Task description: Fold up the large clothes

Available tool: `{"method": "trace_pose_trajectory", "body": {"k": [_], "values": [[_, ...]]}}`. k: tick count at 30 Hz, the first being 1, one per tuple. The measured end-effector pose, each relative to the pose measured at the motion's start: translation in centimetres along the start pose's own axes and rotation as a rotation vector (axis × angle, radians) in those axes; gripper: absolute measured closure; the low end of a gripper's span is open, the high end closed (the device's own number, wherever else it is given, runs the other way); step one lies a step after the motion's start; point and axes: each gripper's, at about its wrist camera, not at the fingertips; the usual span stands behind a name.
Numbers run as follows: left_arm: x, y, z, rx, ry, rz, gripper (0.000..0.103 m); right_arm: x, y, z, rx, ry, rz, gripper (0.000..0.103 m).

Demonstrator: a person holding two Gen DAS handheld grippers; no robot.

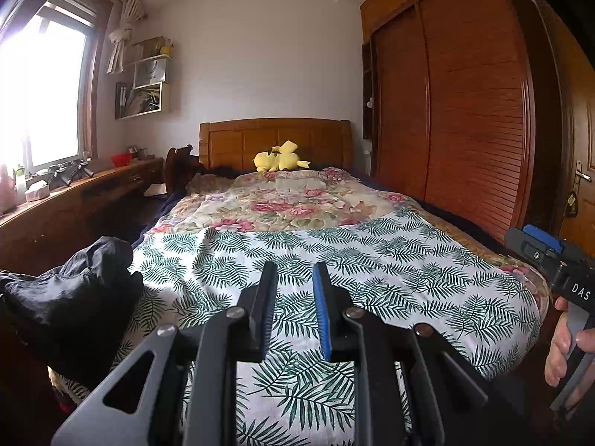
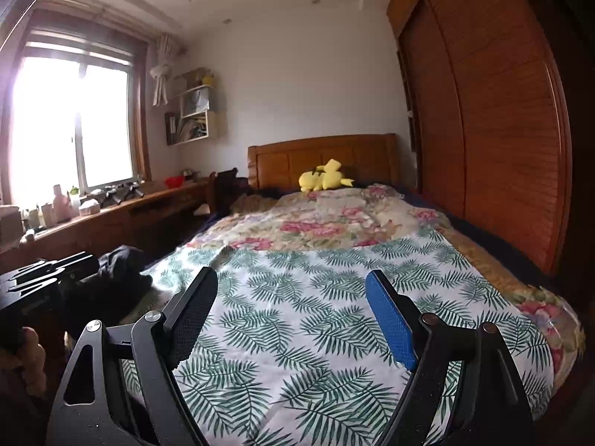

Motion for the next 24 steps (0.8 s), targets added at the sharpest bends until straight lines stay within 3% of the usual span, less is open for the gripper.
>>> {"method": "trace_pose_trajectory", "body": {"k": [24], "values": [[-0.57,-0.22,-0.3,0.003,0.012,0.005,0.084,-0.44,0.09,-0.44,-0.005,0.007,0.005,0.02]]}}
Point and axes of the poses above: each gripper's, at about its wrist camera, not at the fingertips, and z roughly against the way its jaws point, y to its left, x to its top, and after that the axes turned 9 degrees about -y, right-handed
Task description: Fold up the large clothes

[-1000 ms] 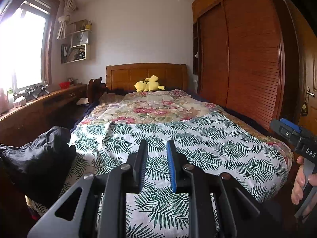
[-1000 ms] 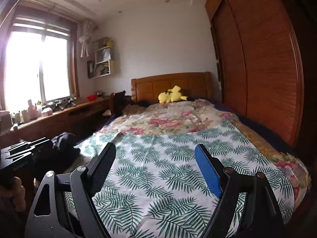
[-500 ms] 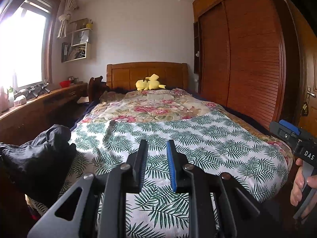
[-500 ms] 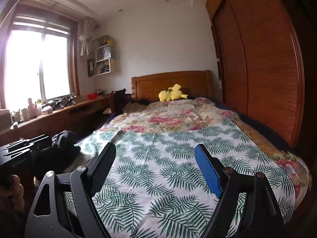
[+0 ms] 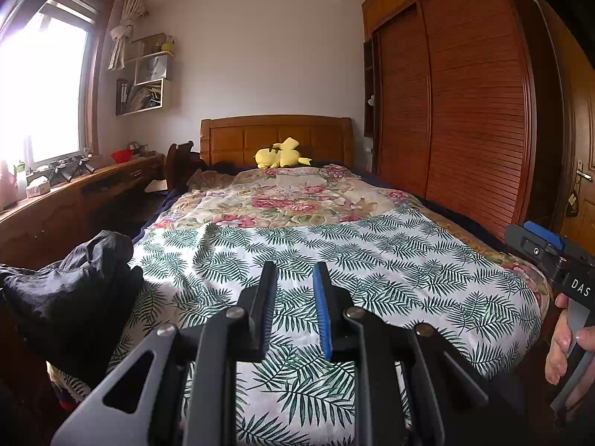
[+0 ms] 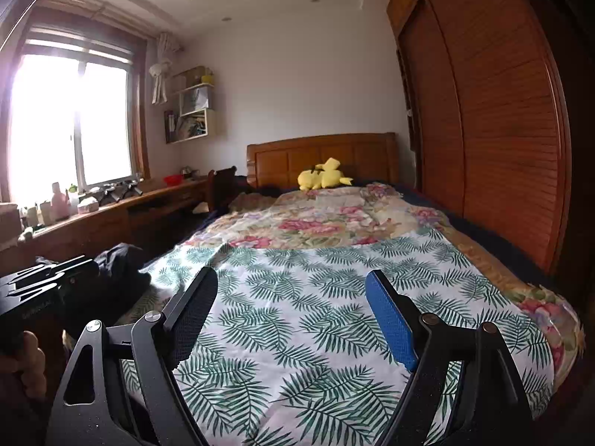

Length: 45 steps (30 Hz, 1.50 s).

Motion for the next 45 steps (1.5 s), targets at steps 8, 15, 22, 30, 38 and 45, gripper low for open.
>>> {"method": "trace_pose_trajectory", "body": {"k": [8,15,22,30,38,45], "values": [[-0.01,-0.01,-0.01,0.001,-0.001,0.0,0.084,-0.04,0.1,0.02,-0.001,-0.001,0.001,0.019],[-0.07,-0.08,-0.03,0.005,-0.002,0.0,0.084,-0.13,0.14,-0.08,-0.001,-0.001,-0.001,0.019],[-0.09,-0.31,0.1,0.006,-0.007,-0.001,0.084,-0.29,0.2,-0.08,0.001,0.002,0.0,0.019],[-0.09,-0.33,0.37,0.01,-0.01,0.001,0.084,-0.34,0.14,-0.02,-0.001,-0.001,0.002,0.019],[0.08,-0.47,0.68,0.007,-0.014,0.003,0.084,-0.3,0.0,-0.05,-0.003,0.002,0.0,0.019],[0.09,-0.5,0.78,0.008,-0.015,0.003,0.084,-0.34,-0.06,-0.01,-0.003,0.001,0.001,0.019]]}}
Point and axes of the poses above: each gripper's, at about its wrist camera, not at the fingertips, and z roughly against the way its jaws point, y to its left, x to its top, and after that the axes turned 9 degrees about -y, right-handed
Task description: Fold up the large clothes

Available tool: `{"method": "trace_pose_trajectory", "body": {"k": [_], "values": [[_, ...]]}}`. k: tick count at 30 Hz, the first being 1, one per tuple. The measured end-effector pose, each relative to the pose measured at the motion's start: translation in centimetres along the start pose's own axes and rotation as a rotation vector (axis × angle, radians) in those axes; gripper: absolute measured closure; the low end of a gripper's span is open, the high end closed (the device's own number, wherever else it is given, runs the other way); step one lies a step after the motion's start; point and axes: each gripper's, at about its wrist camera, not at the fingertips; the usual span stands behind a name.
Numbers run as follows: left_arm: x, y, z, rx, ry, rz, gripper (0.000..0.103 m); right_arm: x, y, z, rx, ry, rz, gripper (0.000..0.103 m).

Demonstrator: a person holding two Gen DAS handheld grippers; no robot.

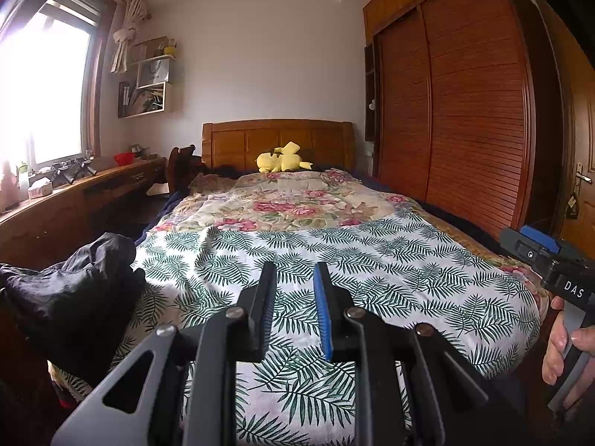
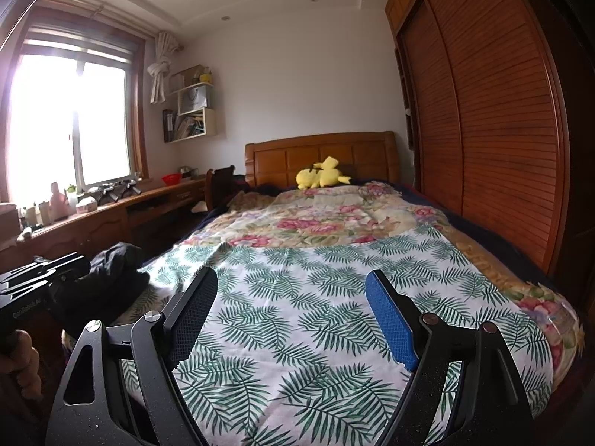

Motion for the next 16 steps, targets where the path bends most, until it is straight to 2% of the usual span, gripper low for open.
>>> {"method": "trace_pose_trajectory", "body": {"k": [16], "values": [[0.11,0.01,0.12,0.003,-0.002,-0.001,0.084,0.19,-0.06,-0.02,0.0,-0.003,0.0,0.019]]}}
Point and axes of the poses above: each gripper's, at about its wrist camera, not at the fingertips, and z roughly against the way its jaws point, y to its left, x to its top, and after that the axes turned 9 degrees about -y, right-handed
